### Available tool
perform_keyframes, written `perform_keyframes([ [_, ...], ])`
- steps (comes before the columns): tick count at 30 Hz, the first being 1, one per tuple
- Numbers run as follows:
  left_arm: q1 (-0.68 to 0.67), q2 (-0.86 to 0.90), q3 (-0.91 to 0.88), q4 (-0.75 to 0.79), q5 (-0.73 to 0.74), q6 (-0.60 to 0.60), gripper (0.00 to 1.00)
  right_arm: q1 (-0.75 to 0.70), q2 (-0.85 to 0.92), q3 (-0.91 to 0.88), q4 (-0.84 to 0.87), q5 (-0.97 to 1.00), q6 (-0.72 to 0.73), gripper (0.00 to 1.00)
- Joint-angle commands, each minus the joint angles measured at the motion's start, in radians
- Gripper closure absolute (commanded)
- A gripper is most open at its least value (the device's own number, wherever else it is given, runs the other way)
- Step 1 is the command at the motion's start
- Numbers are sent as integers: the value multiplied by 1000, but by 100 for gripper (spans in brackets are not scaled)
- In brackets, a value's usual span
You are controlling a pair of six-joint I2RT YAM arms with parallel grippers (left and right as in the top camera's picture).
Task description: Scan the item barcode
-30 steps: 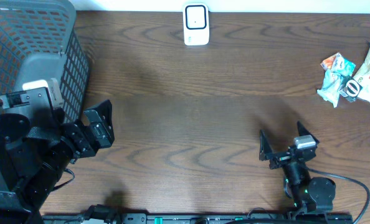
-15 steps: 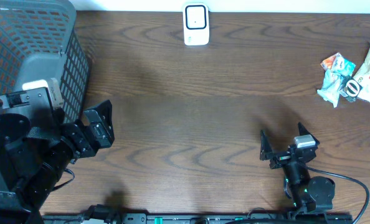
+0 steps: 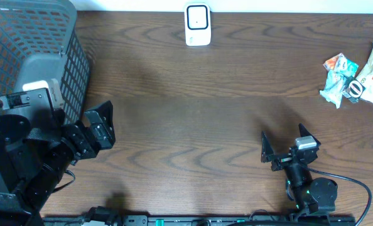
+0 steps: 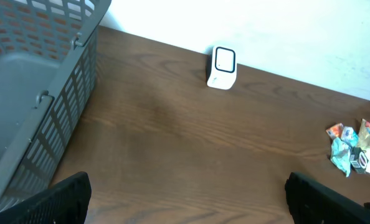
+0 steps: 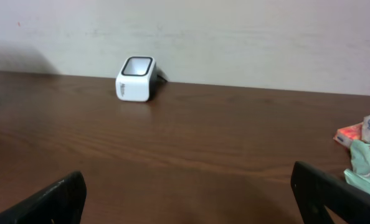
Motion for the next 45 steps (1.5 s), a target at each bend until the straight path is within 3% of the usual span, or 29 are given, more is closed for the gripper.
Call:
perform_keyframes([
  [1,4,0,7,-2,-13,-9,2,-3,-7,-1,-7,14,-35,1],
  [16,4,0,7,-2,-13,-9,2,-4,-7,-1,-23,129,-51,1],
  [19,4,0,7,-2,-13,-9,2,-4,-7,0,-24,171,2,1],
  [45,4,0,7,-2,-13,-9,2,-5,-7,0,-25,171,14,1],
])
